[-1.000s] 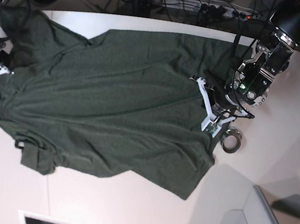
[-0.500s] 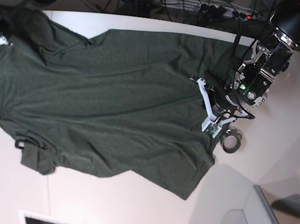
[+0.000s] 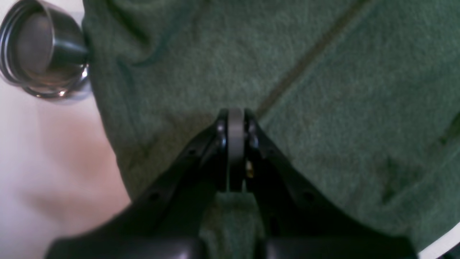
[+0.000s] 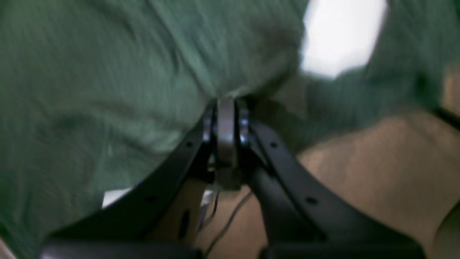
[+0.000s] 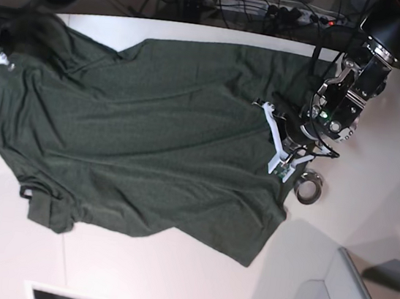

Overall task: Layout the t-shirt on the table in an organized manner, then fold the t-shirt properly
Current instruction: 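Pull the shirt corner with the right gripper away from the left gripper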

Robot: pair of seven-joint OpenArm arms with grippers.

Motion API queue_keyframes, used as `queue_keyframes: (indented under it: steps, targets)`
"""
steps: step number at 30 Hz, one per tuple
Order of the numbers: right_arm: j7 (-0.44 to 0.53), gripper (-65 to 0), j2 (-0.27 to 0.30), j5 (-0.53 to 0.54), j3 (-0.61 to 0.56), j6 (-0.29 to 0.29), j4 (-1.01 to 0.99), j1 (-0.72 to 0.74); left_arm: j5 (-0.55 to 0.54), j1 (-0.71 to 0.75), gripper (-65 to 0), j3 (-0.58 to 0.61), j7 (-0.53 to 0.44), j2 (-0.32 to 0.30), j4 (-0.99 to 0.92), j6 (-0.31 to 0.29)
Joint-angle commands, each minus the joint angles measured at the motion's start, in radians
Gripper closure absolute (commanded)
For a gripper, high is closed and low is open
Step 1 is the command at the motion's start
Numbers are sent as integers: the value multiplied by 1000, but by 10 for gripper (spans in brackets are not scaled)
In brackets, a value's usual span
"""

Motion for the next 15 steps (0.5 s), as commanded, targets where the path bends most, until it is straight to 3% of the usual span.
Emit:
queue_keyframes:
  steps: [1, 5, 9, 13, 14, 15]
  targets:
    - [-35, -89, 30, 9, 8, 3, -9, 13, 5, -16, 0, -6, -11, -17, 21, 3]
    - [-39, -260, 46, 9, 17, -3, 56, 24, -1, -8, 0, -5, -6, -52, 23, 3]
    - [-13, -354, 78, 9, 3, -90, 169, 44, -3, 56, 0, -14, -9, -91, 56, 3]
    - [30, -348, 173, 9, -155, -8, -7, 183, 3, 110, 0, -15, -11, -106, 87, 3]
    - [68, -321, 198, 9, -196, 25, -89, 222, 3, 110, 0, -15, -11, -104, 82, 3]
    - [120, -255, 224, 9, -245, 60, -195, 262, 3, 108, 0, -17, -11, -103, 75, 3]
